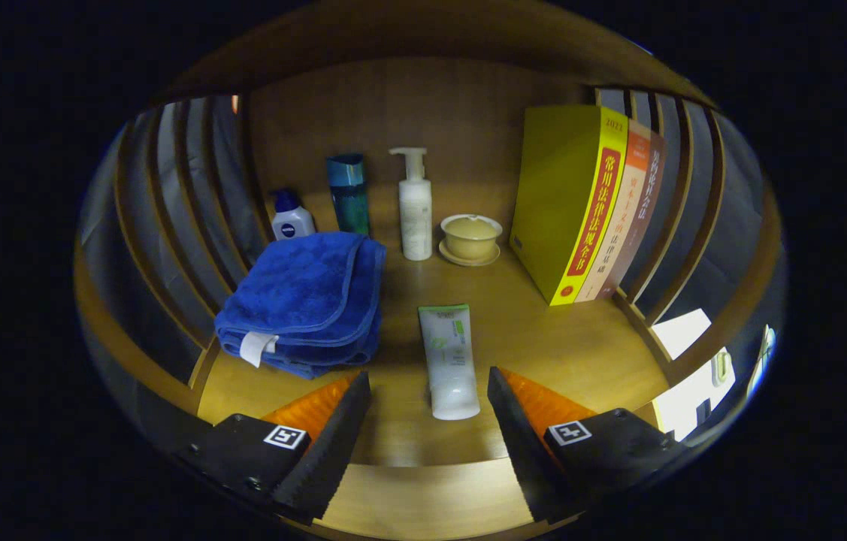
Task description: Pull open the drawer, take out the items inside it, and place them on the countertop above the cabinet.
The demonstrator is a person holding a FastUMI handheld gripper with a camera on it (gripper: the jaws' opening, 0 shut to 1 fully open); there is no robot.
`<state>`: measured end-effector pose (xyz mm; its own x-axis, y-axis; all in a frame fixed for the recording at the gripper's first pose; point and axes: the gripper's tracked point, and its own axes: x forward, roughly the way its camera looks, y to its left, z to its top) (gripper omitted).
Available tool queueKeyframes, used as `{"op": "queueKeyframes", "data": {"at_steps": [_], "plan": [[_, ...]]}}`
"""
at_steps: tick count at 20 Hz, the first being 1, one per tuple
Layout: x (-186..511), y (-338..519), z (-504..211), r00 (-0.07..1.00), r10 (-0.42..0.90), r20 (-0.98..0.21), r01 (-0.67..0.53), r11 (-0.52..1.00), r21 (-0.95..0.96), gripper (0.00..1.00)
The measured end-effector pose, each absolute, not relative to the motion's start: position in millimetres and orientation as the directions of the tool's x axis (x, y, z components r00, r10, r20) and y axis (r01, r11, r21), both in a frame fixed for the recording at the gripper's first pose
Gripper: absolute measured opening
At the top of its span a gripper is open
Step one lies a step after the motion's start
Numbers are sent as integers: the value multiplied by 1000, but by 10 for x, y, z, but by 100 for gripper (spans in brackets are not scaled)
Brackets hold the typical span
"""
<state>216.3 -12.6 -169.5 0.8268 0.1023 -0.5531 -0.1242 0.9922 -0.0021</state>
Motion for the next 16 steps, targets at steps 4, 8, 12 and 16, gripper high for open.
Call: {"op": "queueKeyframes", "data": {"at_steps": [4,8,12,16], "plan": [[1919,-194,-1350,882,100,-460,-131,991,-37,100],[1541,-276,-990,922,118,-369,-115,993,31,99],[1060,-518,-810,950,96,-296,-87,995,43,99],[616,-710,-773,971,70,-228,-51,995,85,100]]}}
